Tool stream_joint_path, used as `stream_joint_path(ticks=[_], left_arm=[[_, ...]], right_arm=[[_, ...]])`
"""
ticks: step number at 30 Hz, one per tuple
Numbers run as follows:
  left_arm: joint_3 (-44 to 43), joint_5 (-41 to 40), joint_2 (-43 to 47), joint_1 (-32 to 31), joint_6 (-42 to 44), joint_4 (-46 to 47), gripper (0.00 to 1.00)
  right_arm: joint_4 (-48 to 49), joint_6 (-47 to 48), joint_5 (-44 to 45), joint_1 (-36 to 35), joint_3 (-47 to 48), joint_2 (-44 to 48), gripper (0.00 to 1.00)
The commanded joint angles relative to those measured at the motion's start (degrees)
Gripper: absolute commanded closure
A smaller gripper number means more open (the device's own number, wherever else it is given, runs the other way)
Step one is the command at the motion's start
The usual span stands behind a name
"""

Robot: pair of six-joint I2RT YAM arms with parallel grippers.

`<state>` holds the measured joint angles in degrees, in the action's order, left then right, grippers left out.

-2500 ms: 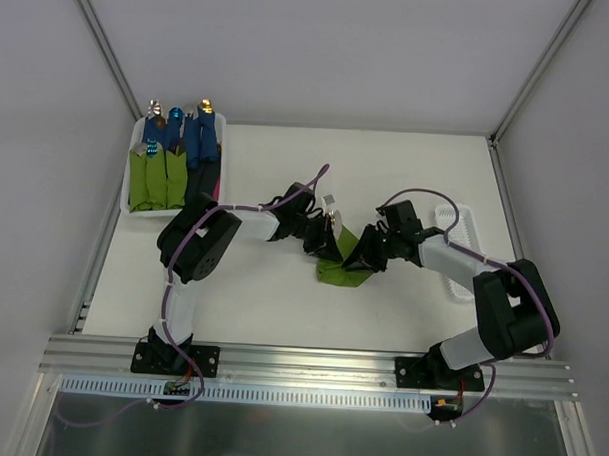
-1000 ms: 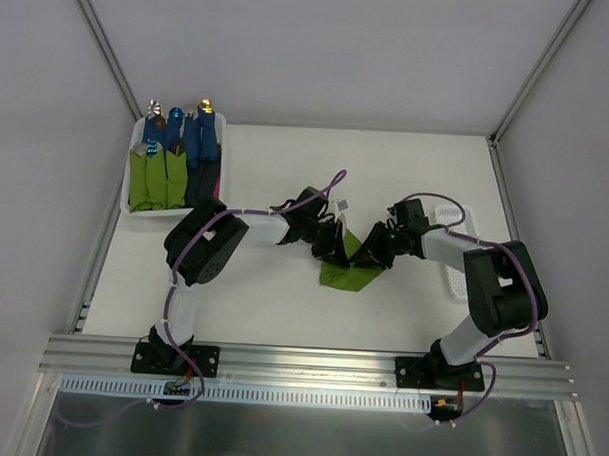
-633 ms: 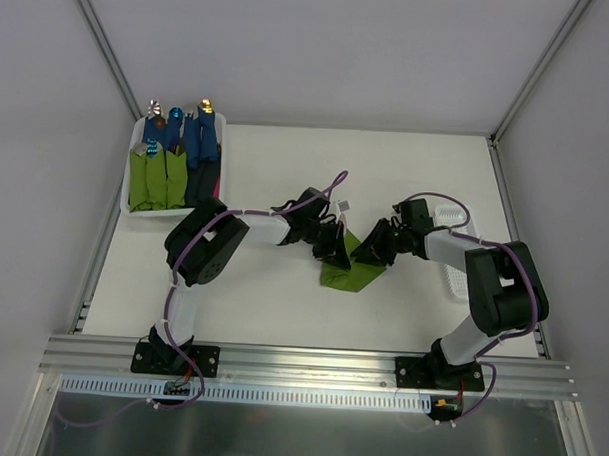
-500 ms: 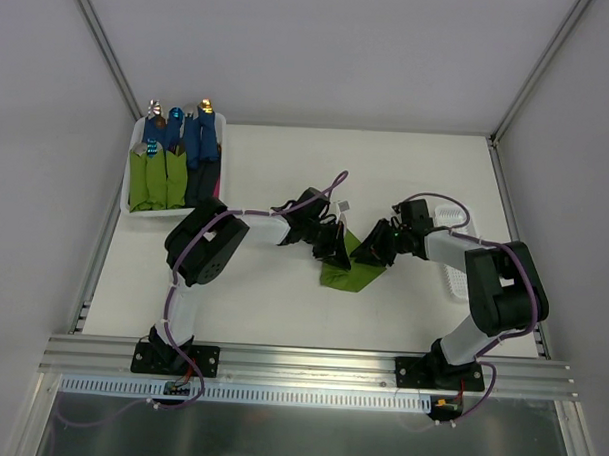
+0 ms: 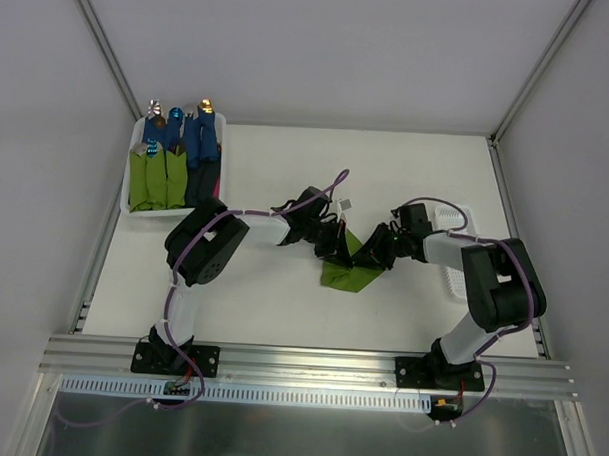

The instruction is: Place the utensils on the paper napkin and roll it up

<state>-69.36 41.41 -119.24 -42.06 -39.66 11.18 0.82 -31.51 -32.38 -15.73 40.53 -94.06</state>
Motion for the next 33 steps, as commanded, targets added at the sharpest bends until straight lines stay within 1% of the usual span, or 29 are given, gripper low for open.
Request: stream_joint_path(ticks=[1, 6, 10, 13, 14, 15, 17, 18, 20, 21, 25, 26, 29, 33], left_arm=[[0.6, 2.6, 1.2, -0.6, -0.5, 3.5, 1.0], [1.1, 3.0, 1.3, -0.7, -0.5, 4.0, 1.0], [1.1, 2.9, 1.2, -0.6, -0.4, 4.1, 1.0], [1.2, 2.9, 1.5, -0.6, -0.3, 4.1, 1.0], [1.5, 2.9, 1.8, -0.5, -0.5, 4.0, 1.0], [1.7, 2.8, 2.7, -0.5, -0.6, 4.1, 0.98], [2.1, 3.2, 4.3, -0.1, -0.3, 3.9, 0.91], [2.3, 3.3, 6.5, 0.7, 0.4, 3.6, 0.85], [2.9, 3.8, 9.3, 1.8, 1.2, 2.3, 0.81], [3.2, 4.0, 12.1, 3.3, 1.8, 1.9, 0.78], [3.4, 4.5, 17.6, 6.5, 5.6, -1.7, 0.75], [3.5, 3.3, 18.4, 6.8, 6.7, -3.3, 0.75], [3.1, 3.1, 18.7, 7.2, 10.5, -4.9, 0.77], [2.1, 4.2, 14.8, 6.9, 10.7, -6.0, 0.85]], right_arm=[[1.8, -0.2, -0.5, 0.2, -0.2, -0.9, 0.73], [2.3, -0.1, -0.7, 0.2, -0.4, -1.1, 0.74], [3.0, -0.3, -0.8, 0.3, -0.5, -1.7, 0.86], [3.3, -0.2, -0.8, 0.3, -0.6, -1.9, 1.0], [3.2, -0.2, -0.7, 0.2, -0.6, -1.8, 1.0], [3.2, -0.1, -0.7, 0.3, -0.6, -1.8, 1.0], [3.2, 0.0, -0.6, 0.3, -0.7, -1.7, 1.0], [3.1, 0.0, -0.6, 0.3, -0.7, -1.4, 1.0], [3.1, 0.0, -0.4, 0.3, -1.0, -1.1, 1.0], [3.1, 0.0, -0.4, 0.3, -1.0, -1.1, 1.0], [2.4, 0.7, -0.1, 0.3, -0.9, -1.1, 1.0], [1.7, 1.4, 0.1, 0.3, -0.9, -1.0, 1.0], [0.6, 2.5, 0.7, 0.3, -0.7, -0.9, 1.0], [0.0, 3.4, 1.2, 0.3, -0.5, -1.0, 1.0]])
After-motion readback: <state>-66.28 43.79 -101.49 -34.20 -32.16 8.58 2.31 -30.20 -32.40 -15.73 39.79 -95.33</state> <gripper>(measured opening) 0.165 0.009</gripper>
